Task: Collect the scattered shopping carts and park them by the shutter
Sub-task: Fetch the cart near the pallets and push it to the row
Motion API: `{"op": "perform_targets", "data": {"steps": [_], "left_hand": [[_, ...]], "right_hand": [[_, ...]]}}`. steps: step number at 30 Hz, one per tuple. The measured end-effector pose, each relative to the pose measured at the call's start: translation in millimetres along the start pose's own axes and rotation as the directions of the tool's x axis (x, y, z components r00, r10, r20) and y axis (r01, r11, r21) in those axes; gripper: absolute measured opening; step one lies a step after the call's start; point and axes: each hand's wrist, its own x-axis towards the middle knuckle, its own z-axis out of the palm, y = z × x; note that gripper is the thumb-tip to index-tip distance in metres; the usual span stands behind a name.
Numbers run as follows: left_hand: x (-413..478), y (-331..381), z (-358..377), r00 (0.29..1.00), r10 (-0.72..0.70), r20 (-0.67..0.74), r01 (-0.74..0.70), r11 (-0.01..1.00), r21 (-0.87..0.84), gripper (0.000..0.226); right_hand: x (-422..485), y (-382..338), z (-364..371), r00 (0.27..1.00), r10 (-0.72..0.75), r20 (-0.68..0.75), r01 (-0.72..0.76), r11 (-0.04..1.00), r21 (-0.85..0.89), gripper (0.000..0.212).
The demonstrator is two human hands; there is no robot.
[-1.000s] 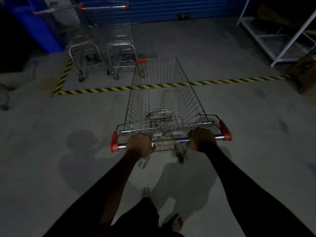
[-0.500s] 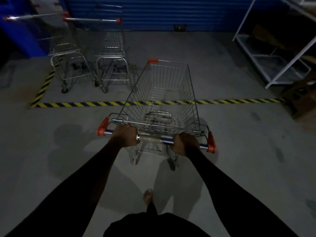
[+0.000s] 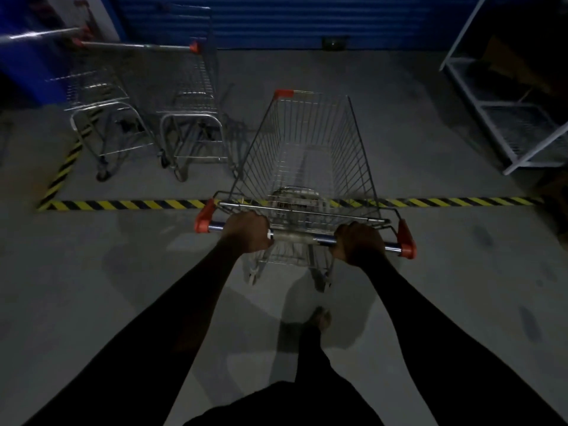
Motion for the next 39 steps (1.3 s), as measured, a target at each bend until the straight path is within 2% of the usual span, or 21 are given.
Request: {"op": "perform_targets", "data": {"steps": [3, 6, 7, 9, 11, 13, 15, 18, 20, 23, 27, 29, 32, 36, 39], "left_hand": [[62.8, -2.0, -12.8, 1.000, -0.004, 0.024, 0.004, 1.000, 0.013, 0.043], [114.4, -2.8, -31.5, 0.996, -0.035, 0.078, 0.036, 0.999, -0.013, 0.044], [128.9, -2.4, -34.9, 0.994, -0.058, 0.087, 0.059, 0.998, -0.006, 0.042], [158.5, -4.4, -37.3, 0.991, -0.106, 0.084, 0.109, 0.994, -0.021, 0.041], [186.6, -8.4, -40.2, 0.987, -0.137, 0.084, 0.140, 0.989, -0.035, 0.041], [212.3, -13.5, -45.5, 0.982, -0.172, 0.084, 0.175, 0.984, -0.040, 0.042], [241.5, -20.0, -51.5, 0.979, -0.190, 0.077, 0.193, 0.980, -0.041, 0.042], [285.5, -36.1, -55.4, 0.978, -0.201, 0.062, 0.202, 0.979, -0.021, 0.043], [317.6, -51.2, -57.1, 0.975, -0.215, 0.062, 0.216, 0.976, -0.014, 0.044], [371.9, -78.2, -62.1, 0.973, -0.221, 0.067, 0.224, 0.974, -0.032, 0.044], [439.7, -116.2, -70.9, 0.975, -0.216, 0.053, 0.219, 0.974, -0.051, 0.045], [471.1, -130.1, -74.6, 0.979, -0.196, 0.051, 0.198, 0.980, -0.034, 0.045], [519.5, -150.6, -74.6, 0.982, -0.175, 0.065, 0.178, 0.983, -0.051, 0.047], [576.7, -174.2, -81.6, 0.983, -0.168, 0.069, 0.174, 0.981, -0.083, 0.044], [615.9, -187.4, -87.1, 0.982, -0.162, 0.099, 0.168, 0.984, -0.057, 0.040]], "right_hand": [[61.7, 32.0, -19.5, 0.998, -0.014, 0.060, 0.008, 0.995, 0.098, 0.036], [118.0, 57.7, -39.7, 0.987, -0.001, 0.162, -0.035, 0.975, 0.220, 0.019], [137.8, 65.2, -38.5, 0.994, -0.015, 0.105, -0.007, 0.980, 0.201, 0.016], [169.5, 80.7, -31.4, 0.986, -0.102, -0.135, 0.108, 0.993, 0.039, 0.029], [207.8, 98.5, -17.7, 0.951, -0.151, -0.269, 0.184, 0.978, 0.099, 0.024], [235.8, 105.5, -14.4, 0.941, -0.154, -0.300, 0.199, 0.972, 0.125, 0.018], [268.1, 111.4, -17.3, 0.935, -0.135, -0.328, 0.175, 0.980, 0.096, 0.020], [325.1, 122.6, -25.2, 0.948, -0.154, -0.279, 0.195, 0.973, 0.124, 0.025], [360.0, 125.8, -33.3, 0.939, -0.177, -0.295, 0.215, 0.971, 0.104, 0.023], [417.5, 126.2, -49.9, 0.950, -0.141, -0.279, 0.167, 0.983, 0.072, 0.027], [487.2, 124.6, -80.0, 0.983, -0.161, -0.092, 0.170, 0.982, 0.087, 0.031], [522.6, 126.9, -85.9, 0.986, -0.159, -0.055, 0.164, 0.982, 0.093, 0.034], [570.6, 133.8, -87.9, 0.979, -0.149, -0.140, 0.152, 0.988, 0.011, 0.045], [629.9, 143.5, -94.9, 0.977, -0.154, -0.145, 0.160, 0.987, 0.030, 0.040], [671.2, 152.2, -98.0, 0.964, -0.192, -0.186, 0.187, 0.981, -0.039, 0.037]]}}
